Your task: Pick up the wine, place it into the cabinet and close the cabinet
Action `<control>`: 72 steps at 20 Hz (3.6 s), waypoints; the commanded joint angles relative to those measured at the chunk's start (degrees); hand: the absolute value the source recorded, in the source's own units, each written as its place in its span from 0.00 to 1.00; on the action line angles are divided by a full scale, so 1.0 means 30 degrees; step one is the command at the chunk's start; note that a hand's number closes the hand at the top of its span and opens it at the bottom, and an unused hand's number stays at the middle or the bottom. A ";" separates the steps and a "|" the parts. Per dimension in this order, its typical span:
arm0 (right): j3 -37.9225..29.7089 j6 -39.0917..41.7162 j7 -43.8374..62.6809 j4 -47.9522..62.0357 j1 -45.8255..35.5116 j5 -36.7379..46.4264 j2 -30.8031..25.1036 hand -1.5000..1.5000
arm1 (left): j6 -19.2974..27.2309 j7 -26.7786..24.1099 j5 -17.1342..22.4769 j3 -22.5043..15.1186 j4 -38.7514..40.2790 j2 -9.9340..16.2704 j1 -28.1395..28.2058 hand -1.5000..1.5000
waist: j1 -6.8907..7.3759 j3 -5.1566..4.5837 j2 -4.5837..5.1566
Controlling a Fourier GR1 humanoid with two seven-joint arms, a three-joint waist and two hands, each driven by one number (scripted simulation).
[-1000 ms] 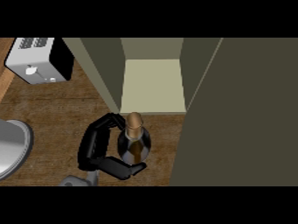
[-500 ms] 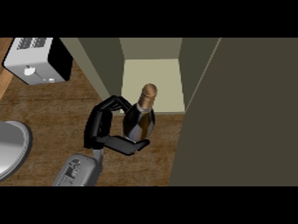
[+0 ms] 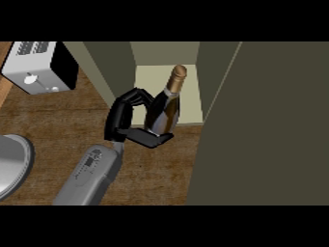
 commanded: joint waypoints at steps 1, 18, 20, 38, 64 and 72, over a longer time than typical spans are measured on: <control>0.0415 0.0122 0.1133 -0.3749 0.1220 -0.0198 -0.0229 0.00 | 0.0157 -0.0408 0.0611 0.0040 0.2037 -0.0014 -0.1733 1.00 | -0.0014 -0.0001 0.0013; 0.1046 0.1063 -0.0902 -0.2818 0.1872 -0.0662 0.0105 0.00 | 0.2440 -0.2329 0.3804 -0.0946 1.0855 -0.0014 -0.8146 1.00 | -0.0987 -0.0008 0.0222; -0.0104 0.1260 -0.1115 -0.3506 0.2184 -0.1761 -0.0167 0.00 | 0.3031 -0.1856 0.3727 -0.1227 1.1358 -0.0014 -0.8463 1.00 | -0.0956 0.0013 0.0206; 0.0120 0.2447 -0.2572 -0.2884 0.3329 -0.2266 -0.0396 0.00 | 0.3096 -0.3647 0.5614 0.1473 1.6613 0.0359 -1.1360 1.00 | -0.1585 -0.0006 0.0557; -0.0091 0.3284 -0.3883 -0.2341 0.3769 -0.2260 -0.0130 0.00 | 0.2415 -0.5195 0.5635 0.2540 1.7823 0.1149 -1.3867 0.00 | -0.1641 -0.0050 0.0622; -0.0480 0.3237 -0.3190 -0.2774 0.4149 -0.2135 -0.0524 0.00 | -0.0386 -0.5803 0.6350 0.3397 1.7231 0.0388 -1.4428 1.00 | -0.1164 -0.0041 0.0477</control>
